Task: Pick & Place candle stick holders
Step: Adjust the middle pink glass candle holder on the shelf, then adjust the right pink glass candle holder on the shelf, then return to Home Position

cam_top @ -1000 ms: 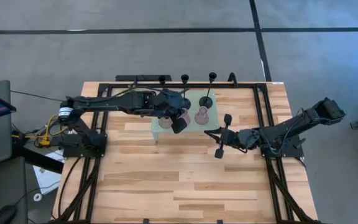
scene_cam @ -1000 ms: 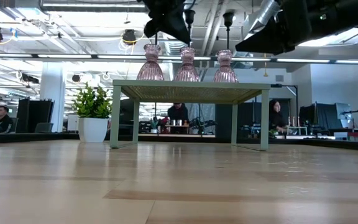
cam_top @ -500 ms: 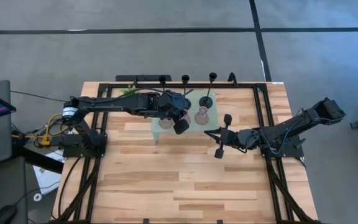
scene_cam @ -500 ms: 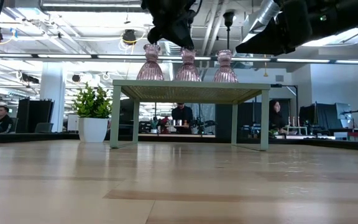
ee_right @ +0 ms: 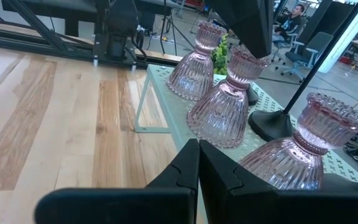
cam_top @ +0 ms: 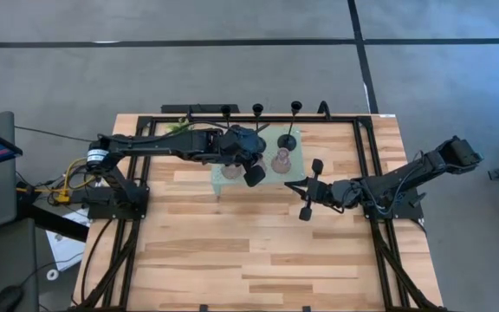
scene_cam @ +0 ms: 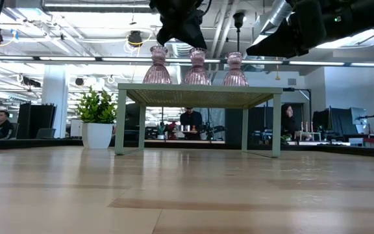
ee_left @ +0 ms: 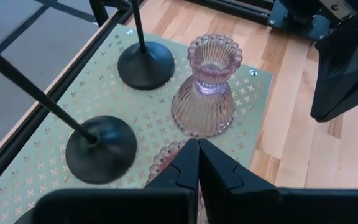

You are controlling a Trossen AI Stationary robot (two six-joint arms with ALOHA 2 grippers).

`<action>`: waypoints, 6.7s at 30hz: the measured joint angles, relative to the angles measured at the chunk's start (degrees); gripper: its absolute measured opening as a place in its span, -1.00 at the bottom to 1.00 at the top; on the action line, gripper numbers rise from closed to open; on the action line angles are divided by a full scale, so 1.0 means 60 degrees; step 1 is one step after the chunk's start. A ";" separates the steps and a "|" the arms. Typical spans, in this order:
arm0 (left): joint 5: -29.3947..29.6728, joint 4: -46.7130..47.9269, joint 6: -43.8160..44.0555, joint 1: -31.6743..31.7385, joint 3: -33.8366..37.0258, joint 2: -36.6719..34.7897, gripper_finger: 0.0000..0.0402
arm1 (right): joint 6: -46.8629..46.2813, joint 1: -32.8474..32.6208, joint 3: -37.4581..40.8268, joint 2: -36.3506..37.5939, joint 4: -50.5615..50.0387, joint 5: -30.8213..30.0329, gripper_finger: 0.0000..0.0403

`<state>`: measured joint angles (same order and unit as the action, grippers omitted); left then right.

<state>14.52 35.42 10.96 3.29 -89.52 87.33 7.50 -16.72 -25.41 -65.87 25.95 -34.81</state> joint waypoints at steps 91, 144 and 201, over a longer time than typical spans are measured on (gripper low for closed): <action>0.0401 0.0030 -0.1362 -0.0124 0.0004 -0.1064 -0.97 | -0.0092 0.0130 -0.5030 -0.2534 -0.3851 -0.2923 -1.00; 0.1931 0.0416 -0.1497 -0.1824 0.1388 -0.2692 -0.97 | -0.1762 0.4125 -0.8834 -0.2632 -1.3267 0.3861 -1.00; 0.0750 -0.4497 -0.4291 -0.4066 0.9304 -0.9911 -0.97 | 0.0343 0.2172 -0.3375 0.4545 -0.8092 0.5115 -1.00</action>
<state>19.03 8.44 -14.79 -21.10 -33.69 27.87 9.56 -3.68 -45.66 -38.60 -22.60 -4.12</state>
